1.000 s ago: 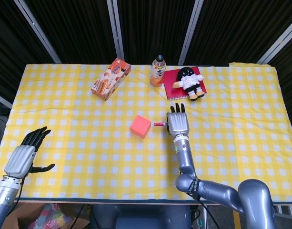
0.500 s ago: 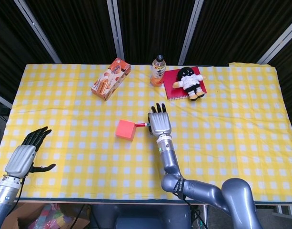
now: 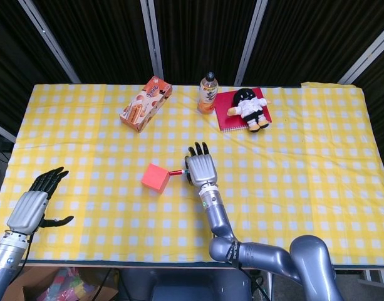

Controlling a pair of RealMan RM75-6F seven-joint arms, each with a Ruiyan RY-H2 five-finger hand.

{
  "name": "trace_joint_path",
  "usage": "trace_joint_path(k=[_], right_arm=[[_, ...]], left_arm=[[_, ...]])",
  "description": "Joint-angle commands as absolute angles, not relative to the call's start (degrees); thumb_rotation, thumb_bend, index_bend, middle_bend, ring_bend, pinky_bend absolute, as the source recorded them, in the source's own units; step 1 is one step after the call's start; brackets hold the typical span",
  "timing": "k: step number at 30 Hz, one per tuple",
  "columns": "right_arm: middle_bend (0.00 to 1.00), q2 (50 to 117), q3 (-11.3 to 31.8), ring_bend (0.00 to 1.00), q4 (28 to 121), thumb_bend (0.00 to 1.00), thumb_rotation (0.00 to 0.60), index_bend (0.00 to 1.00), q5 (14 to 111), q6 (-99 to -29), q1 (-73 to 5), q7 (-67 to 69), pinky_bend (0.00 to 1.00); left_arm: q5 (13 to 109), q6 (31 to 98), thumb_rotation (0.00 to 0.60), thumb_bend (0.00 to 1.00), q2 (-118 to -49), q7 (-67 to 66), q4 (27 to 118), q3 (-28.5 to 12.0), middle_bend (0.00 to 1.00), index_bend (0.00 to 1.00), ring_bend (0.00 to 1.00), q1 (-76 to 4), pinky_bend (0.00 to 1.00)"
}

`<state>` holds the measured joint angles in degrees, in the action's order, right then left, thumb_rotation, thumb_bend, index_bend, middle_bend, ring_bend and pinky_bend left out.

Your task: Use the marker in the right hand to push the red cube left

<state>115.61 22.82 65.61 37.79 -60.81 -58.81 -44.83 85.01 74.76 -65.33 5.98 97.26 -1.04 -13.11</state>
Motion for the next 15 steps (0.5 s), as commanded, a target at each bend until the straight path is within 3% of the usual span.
trace_joint_path(k=[1,15], right_arm=[[0.20,115.19,22.87,0.00,65.89,0.55,0.600,0.60,37.22,-61.56,-58.35,-45.45,0.00],[0.20,114.46,21.83,0.00,70.52,0.55,0.600,0.60,34.25,-67.29,-56.13,-50.86,0.00]], left_arm=[[84.99,74.81,0.600,0.00,-65.33,6.02,97.29,-1.06,0.00,0.00,0.00,-13.10,0.00],[85.37,74.95,0.600,0.00,-65.33,6.07,97.29,-0.96,0.00,0.00,0.00,-13.13,0.00]])
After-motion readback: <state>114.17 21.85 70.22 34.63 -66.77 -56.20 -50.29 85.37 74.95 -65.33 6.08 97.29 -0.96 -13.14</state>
